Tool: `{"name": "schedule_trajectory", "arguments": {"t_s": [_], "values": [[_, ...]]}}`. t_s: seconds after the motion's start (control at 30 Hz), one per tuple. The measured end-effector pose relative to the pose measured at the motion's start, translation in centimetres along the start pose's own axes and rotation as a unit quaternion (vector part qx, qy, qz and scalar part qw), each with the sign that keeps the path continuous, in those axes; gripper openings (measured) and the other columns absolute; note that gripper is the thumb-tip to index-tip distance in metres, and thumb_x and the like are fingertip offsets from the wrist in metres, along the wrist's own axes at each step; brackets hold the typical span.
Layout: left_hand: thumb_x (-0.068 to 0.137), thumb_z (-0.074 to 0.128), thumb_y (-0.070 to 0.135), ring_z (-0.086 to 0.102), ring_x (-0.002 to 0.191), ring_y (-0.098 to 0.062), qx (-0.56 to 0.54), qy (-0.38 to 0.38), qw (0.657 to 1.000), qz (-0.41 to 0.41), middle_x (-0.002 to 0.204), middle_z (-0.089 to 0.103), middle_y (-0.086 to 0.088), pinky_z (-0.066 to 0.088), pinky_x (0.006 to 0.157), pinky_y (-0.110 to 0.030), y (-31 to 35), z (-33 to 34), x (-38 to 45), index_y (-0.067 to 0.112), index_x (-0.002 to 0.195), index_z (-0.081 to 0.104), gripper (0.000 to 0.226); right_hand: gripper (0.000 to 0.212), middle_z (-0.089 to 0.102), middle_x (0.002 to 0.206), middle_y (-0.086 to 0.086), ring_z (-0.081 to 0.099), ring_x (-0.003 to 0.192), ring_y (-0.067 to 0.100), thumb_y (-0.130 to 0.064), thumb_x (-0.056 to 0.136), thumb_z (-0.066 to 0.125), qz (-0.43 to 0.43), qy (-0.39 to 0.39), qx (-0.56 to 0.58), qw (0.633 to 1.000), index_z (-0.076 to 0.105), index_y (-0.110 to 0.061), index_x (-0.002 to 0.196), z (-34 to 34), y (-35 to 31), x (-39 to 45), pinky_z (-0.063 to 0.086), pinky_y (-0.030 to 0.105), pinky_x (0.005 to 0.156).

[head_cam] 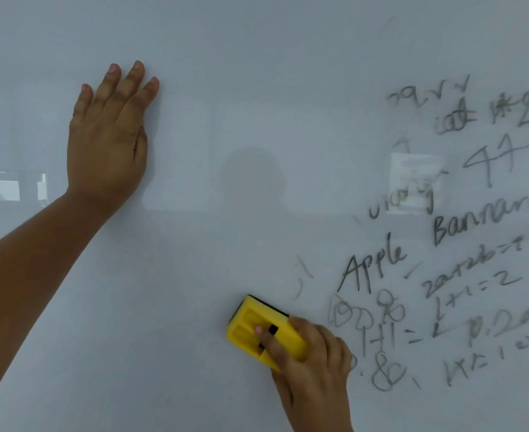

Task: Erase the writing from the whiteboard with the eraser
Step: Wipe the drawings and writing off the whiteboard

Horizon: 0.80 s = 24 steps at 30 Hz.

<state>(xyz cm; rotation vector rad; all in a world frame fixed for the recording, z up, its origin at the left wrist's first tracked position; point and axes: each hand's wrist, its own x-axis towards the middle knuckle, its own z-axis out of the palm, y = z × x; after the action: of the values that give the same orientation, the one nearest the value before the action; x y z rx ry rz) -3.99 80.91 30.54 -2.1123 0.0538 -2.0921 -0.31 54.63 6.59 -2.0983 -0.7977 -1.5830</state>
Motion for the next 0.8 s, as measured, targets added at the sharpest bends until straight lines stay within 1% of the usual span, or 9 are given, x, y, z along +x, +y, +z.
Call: {"name": "schedule_trajectory", "arguments": {"t_s": [0.1, 0.23, 0.4, 0.47, 0.53, 0.6, 0.67, 0.73, 0.8], "values": [[0.095, 0.031, 0.004, 0.022, 0.146, -0.027, -0.002, 0.008, 1.0, -0.013, 0.155, 0.032, -0.007, -0.004, 0.115, -0.021, 0.3, 0.0, -0.3, 0.013, 0.146, 0.038, 0.052, 0.048, 0.044, 0.121, 0.004, 0.045, 0.1, 0.028, -0.035, 0.079, 0.049, 0.012, 0.008, -0.005, 1.0, 0.041, -0.045, 0.125, -0.7, 1.4, 0.8, 0.033, 0.043, 0.084], [0.095, 0.031, 0.003, 0.024, 0.145, -0.027, -0.005, 0.012, 1.0, -0.019, 0.154, 0.033, -0.007, -0.004, 0.115, -0.021, 0.3, 0.2, -0.4, 0.013, 0.146, 0.038, 0.052, 0.053, 0.049, 0.124, 0.008, 0.043, 0.104, 0.027, -0.032, 0.08, 0.052, 0.083, 0.018, 0.027, 0.996, 0.037, -0.043, 0.13, -1.2, 1.0, 4.2, 0.036, 0.047, 0.085], [0.092, 0.028, 0.005, 0.024, 0.145, -0.028, -0.01, 0.013, 1.0, -0.015, 0.154, 0.033, -0.008, -0.001, 0.116, -0.026, 0.2, 0.3, -0.5, 0.013, 0.146, 0.039, 0.055, 0.042, 0.048, 0.113, -0.002, 0.046, 0.093, 0.021, -0.038, 0.074, 0.049, -0.01, -0.011, 0.024, 1.0, 0.046, -0.048, 0.115, -0.4, -0.3, 0.0, 0.035, 0.035, 0.08], [0.093, 0.027, 0.004, 0.024, 0.145, -0.028, -0.017, 0.019, 1.0, -0.018, 0.154, 0.034, -0.008, 0.002, 0.116, -0.029, 0.3, 0.2, -0.5, 0.012, 0.145, 0.039, 0.054, 0.041, 0.056, 0.109, 0.0, 0.053, 0.089, 0.023, -0.04, 0.07, 0.048, 0.003, -0.002, 0.022, 1.0, 0.047, -0.046, 0.111, -1.2, 1.5, -0.8, 0.036, 0.033, 0.074], [0.093, 0.028, 0.003, 0.024, 0.145, -0.028, -0.018, 0.021, 0.999, -0.02, 0.153, 0.034, -0.009, 0.002, 0.116, -0.03, 0.5, 0.2, -0.6, 0.01, 0.145, 0.04, 0.053, 0.047, 0.065, 0.106, 0.011, 0.057, 0.089, 0.03, -0.036, 0.069, 0.049, 0.043, 0.017, 0.02, 0.999, 0.047, -0.04, 0.115, -2.5, 3.4, 0.1, 0.041, 0.037, 0.077], [0.093, 0.029, 0.002, 0.024, 0.145, -0.029, -0.019, 0.015, 1.0, -0.019, 0.154, 0.034, -0.01, 0.005, 0.117, -0.035, 0.4, 0.2, -0.7, 0.011, 0.145, 0.039, 0.053, 0.049, 0.061, 0.112, 0.017, 0.055, 0.093, 0.035, -0.03, 0.073, 0.055, 0.107, 0.047, 0.025, 0.993, 0.046, -0.037, 0.12, -3.2, 4.4, 2.3, 0.043, 0.049, 0.08], [0.093, 0.029, 0.003, 0.023, 0.145, -0.029, -0.026, 0.004, 1.0, -0.013, 0.155, 0.032, -0.01, 0.01, 0.12, -0.046, 0.2, 0.4, -0.7, 0.012, 0.146, 0.038, 0.054, 0.056, 0.05, 0.122, 0.011, 0.047, 0.101, 0.032, -0.027, 0.073, 0.061, 0.145, 0.056, 0.037, 0.987, 0.042, -0.041, 0.125, -2.8, 4.0, 3.9, 0.039, 0.053, 0.083], [0.094, 0.027, 0.004, 0.021, 0.146, -0.029, -0.035, 0.003, 0.999, -0.01, 0.155, 0.03, -0.01, 0.018, 0.117, -0.056, -0.3, 0.8, -0.7, 0.013, 0.146, 0.037, 0.054, 0.061, 0.041, 0.125, 0.003, 0.042, 0.104, 0.026, -0.028, 0.074, 0.061, 0.114, 0.036, 0.042, 0.992, 0.039, -0.045, 0.128, -1.8, 2.6, 3.7, 0.037, 0.05, 0.084], [0.094, 0.025, 0.006, 0.018, 0.147, -0.027, -0.051, 0.008, 0.999, -0.016, 0.156, 0.027, -0.006, 0.021, 0.115, -0.058, -0.8, 1.4, -0.9, 0.015, 0.147, 0.035, 0.054, 0.057, 0.045, 0.124, 0.001, 0.043, 0.102, 0.024, -0.031, 0.075, 0.055, 0.071, 0.004, 0.028, 0.997, 0.038, -0.047, 0.127, -1.2, 1.7, 1.9, 0.036, 0.046, 0.084]]}}
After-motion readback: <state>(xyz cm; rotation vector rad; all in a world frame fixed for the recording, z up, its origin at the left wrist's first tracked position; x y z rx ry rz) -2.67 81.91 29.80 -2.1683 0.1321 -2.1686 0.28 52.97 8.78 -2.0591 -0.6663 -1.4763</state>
